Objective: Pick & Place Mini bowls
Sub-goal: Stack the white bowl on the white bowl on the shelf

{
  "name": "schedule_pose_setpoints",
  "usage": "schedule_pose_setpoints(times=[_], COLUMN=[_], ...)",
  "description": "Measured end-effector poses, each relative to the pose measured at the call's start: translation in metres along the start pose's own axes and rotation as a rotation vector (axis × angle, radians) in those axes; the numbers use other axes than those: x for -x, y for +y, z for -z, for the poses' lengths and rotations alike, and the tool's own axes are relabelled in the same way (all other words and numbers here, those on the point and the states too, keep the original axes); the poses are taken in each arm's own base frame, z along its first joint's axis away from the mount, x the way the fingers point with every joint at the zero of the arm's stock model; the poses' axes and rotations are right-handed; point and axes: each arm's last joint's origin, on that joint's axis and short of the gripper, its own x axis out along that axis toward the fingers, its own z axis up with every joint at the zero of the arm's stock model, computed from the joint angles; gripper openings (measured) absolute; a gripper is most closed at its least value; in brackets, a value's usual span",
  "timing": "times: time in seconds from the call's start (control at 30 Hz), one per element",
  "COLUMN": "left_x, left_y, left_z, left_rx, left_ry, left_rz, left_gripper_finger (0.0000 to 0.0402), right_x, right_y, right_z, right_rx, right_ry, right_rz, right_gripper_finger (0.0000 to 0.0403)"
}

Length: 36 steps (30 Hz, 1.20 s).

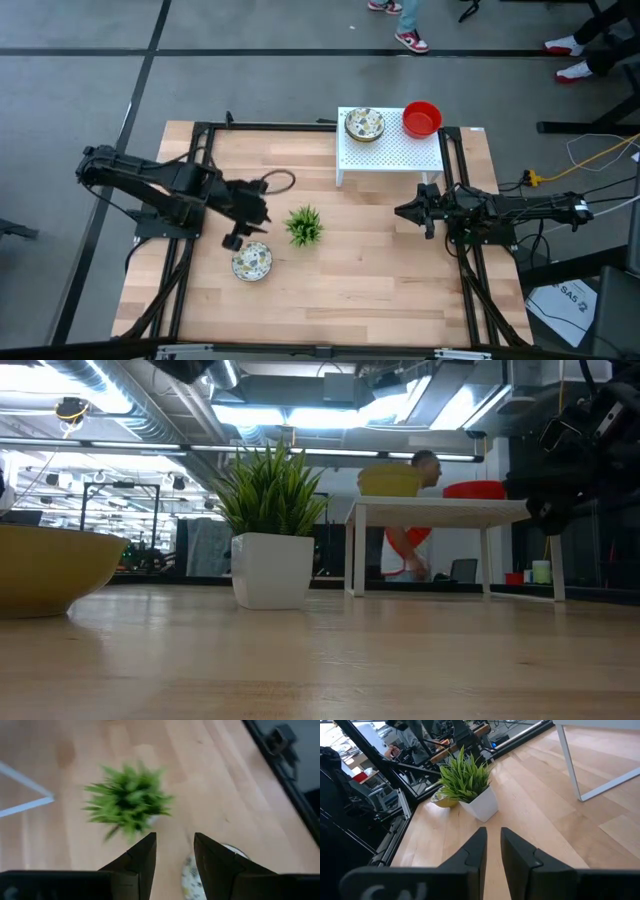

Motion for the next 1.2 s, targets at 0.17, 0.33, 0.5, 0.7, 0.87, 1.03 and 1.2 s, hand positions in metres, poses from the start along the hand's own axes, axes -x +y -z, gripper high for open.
schedule_pose_setpoints(times=[0.17, 0.33, 0.5, 0.7, 0.87, 1.03, 1.2], left_x=[0.001, 0.002, -0.005, -0.019, -0.028, -0.032, -0.038], left_y=[-0.024, -0.041, -0.051, -0.061, -0.071, -0.077, -0.082], left_z=[0.003, 0.003, 0.010, 0.029, 0.042, 0.051, 0.061], left_rx=[-0.072, -0.091, -0.033, 0.179, 0.253, 0.281, 0.296], left_ry=[0.037, 0.038, 0.054, 0.132, 0.171, 0.169, 0.150], left_rz=[0.065, 0.053, -0.003, 0.013, -0.012, -0.072, -0.158], left_gripper_finger=[0.0127, 0.0127, 0.0127, 0.0127, 0.0127, 0.0127, 0.0127], right_x=[0.000, 0.000, 0.000, 0.000, 0.000, 0.000, 0.000], right_y=[0.000, 0.000, 0.000, 0.000, 0.000, 0.000, 0.000], right_z=[0.000, 0.000, 0.000, 0.000, 0.000, 0.000, 0.000], right_rx=[0.000, 0.000, 0.000, 0.000, 0.000, 0.000, 0.000], right_ry=[0.000, 0.000, 0.000, 0.000, 0.000, 0.000, 0.000], right_rz=[0.000, 0.000, 0.000, 0.000, 0.000, 0.000, 0.000], right_gripper_finger=[0.0056, 0.0056, 0.0056, 0.0056, 0.0056, 0.0056, 0.0056])
